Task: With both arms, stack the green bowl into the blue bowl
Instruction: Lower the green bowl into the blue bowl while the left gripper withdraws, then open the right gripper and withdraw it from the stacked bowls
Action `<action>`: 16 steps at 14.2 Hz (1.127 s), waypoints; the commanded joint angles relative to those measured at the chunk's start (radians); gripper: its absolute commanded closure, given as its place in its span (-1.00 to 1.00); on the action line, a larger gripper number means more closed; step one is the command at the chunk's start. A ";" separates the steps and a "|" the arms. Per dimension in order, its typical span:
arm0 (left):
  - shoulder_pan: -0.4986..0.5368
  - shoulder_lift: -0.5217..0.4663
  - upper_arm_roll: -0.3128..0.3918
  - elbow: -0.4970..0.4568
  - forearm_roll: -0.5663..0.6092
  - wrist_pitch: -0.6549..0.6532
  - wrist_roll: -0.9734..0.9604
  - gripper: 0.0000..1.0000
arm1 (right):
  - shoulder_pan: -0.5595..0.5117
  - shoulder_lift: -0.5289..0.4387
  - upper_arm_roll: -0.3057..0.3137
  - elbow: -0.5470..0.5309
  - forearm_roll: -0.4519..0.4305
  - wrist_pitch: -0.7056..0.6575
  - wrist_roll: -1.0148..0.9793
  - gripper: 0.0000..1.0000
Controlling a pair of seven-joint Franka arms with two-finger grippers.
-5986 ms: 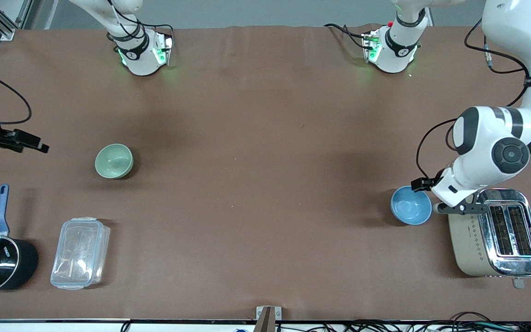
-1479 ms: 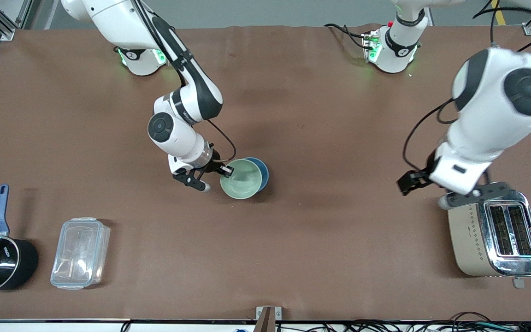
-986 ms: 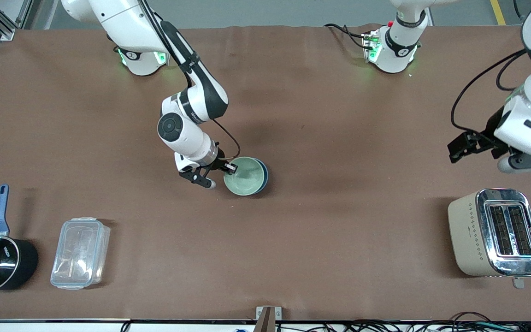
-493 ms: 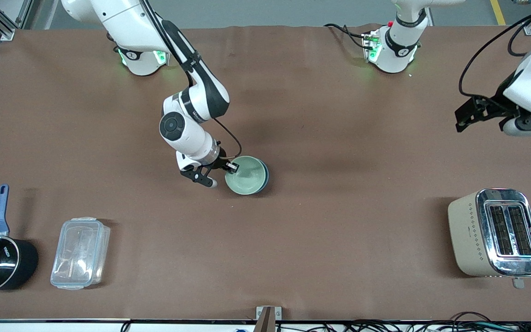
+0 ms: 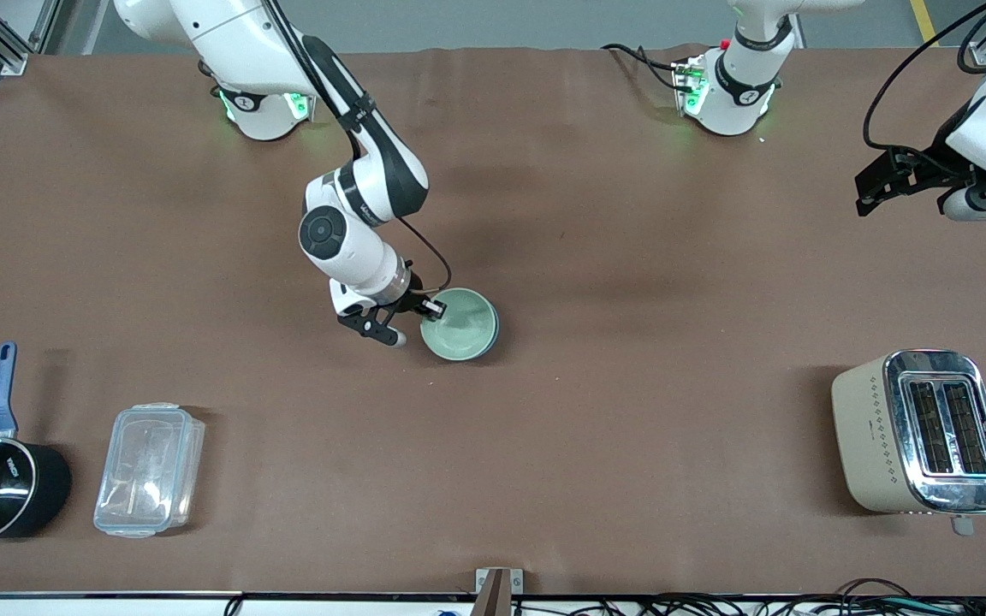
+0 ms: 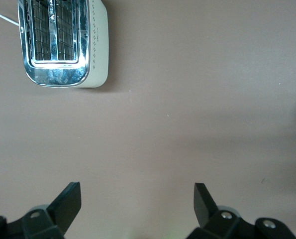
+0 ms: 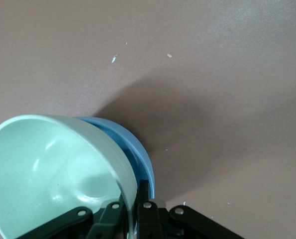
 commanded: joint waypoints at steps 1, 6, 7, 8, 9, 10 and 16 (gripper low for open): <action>0.001 -0.018 0.008 -0.015 -0.017 -0.008 0.026 -1.00 | 0.015 -0.017 -0.007 -0.009 0.004 0.000 0.018 0.84; 0.001 -0.009 0.008 -0.006 -0.034 0.001 0.026 -1.00 | 0.021 -0.024 -0.007 0.010 0.004 0.000 0.082 -0.17; 0.000 -0.009 0.006 -0.006 -0.036 0.003 0.026 -1.00 | 0.021 -0.030 -0.009 0.010 0.004 -0.002 0.078 -0.17; 0.000 -0.009 0.006 -0.006 -0.036 0.003 0.026 -1.00 | 0.018 -0.049 -0.010 0.008 0.003 -0.009 0.073 -0.17; 0.000 -0.009 0.006 -0.006 -0.036 0.003 0.026 -1.00 | 0.010 -0.086 -0.015 0.010 0.000 -0.058 0.071 -0.18; 0.000 -0.009 0.006 -0.005 -0.036 0.003 0.026 -1.00 | -0.002 -0.123 -0.027 0.013 -0.014 -0.121 0.070 -0.22; -0.003 -0.009 0.005 -0.003 -0.037 0.003 0.026 -1.00 | -0.077 -0.365 -0.231 0.022 -0.242 -0.422 -0.097 -0.69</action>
